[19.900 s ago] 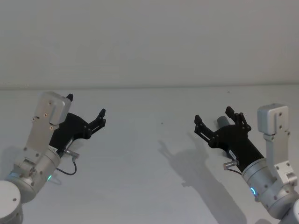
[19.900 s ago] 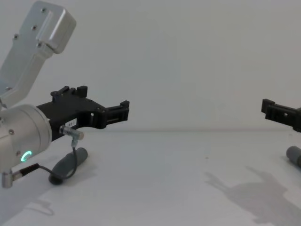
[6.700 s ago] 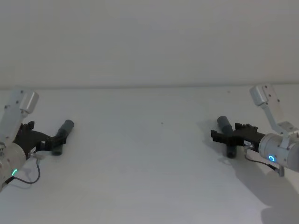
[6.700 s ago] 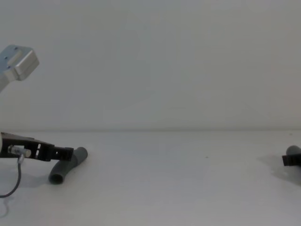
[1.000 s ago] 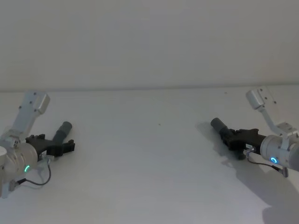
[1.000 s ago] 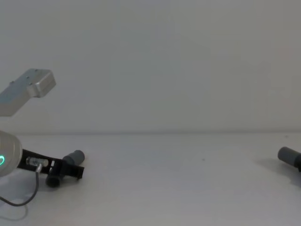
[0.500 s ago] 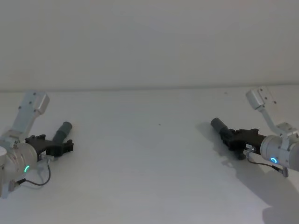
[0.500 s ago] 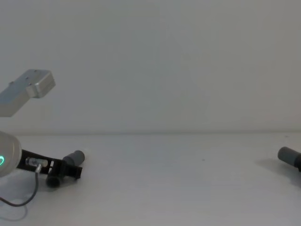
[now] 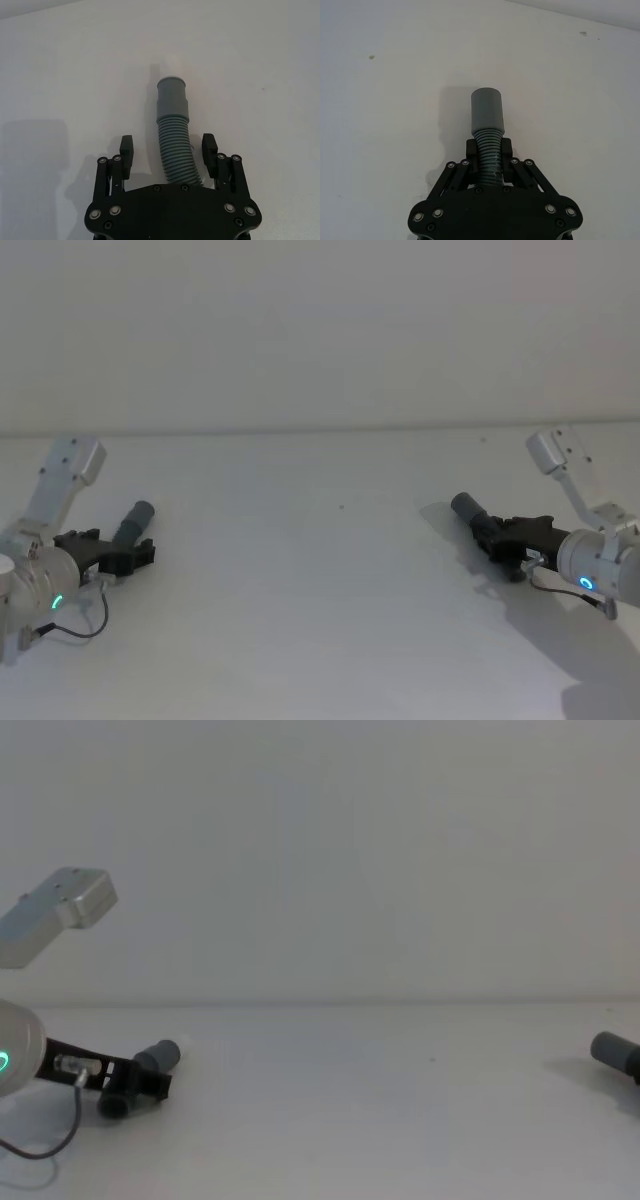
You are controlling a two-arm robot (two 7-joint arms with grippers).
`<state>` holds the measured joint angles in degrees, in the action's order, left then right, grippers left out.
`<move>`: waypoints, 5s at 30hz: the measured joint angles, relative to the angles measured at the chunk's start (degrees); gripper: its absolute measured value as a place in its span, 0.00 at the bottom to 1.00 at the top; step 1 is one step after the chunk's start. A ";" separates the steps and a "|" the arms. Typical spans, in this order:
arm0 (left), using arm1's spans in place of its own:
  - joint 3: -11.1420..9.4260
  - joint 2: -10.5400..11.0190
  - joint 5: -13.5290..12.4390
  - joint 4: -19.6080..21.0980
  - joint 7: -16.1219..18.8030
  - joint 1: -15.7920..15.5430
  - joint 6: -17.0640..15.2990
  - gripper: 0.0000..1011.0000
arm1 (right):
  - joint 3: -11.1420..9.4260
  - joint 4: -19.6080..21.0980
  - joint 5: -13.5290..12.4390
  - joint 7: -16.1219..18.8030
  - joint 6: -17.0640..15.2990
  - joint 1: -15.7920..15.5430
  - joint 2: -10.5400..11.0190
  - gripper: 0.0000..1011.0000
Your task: Use both hands to pick up one end of the pipe from the table, align the ends, and insert them.
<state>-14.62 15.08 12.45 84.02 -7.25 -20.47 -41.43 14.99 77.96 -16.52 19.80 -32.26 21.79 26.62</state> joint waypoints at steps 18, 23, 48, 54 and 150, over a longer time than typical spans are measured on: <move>0.00 0.00 -0.04 -0.05 0.06 0.03 -0.03 0.68 | 0.00 0.00 0.00 0.00 0.00 0.00 0.00 0.24; 0.00 0.00 -0.05 -0.06 0.06 0.03 -0.04 0.65 | 0.00 0.00 0.00 0.00 0.00 0.00 0.00 0.24; 0.01 0.01 -0.06 -0.10 0.09 0.03 -0.10 0.47 | 0.00 0.00 0.00 0.00 0.00 0.00 0.00 0.24; 0.01 0.01 -0.06 -0.10 0.10 0.03 -0.10 0.44 | 0.00 0.00 0.00 0.00 0.00 0.00 0.00 0.24; -2.09 -4.08 5.05 -20.46 -21.99 -26.54 24.30 0.31 | 4.77 -3.95 3.88 5.96 4.80 7.64 1.40 0.24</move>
<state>-16.71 10.99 17.50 63.56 -29.24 -47.01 -17.13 19.76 74.01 -12.64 25.76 -27.46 29.42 28.02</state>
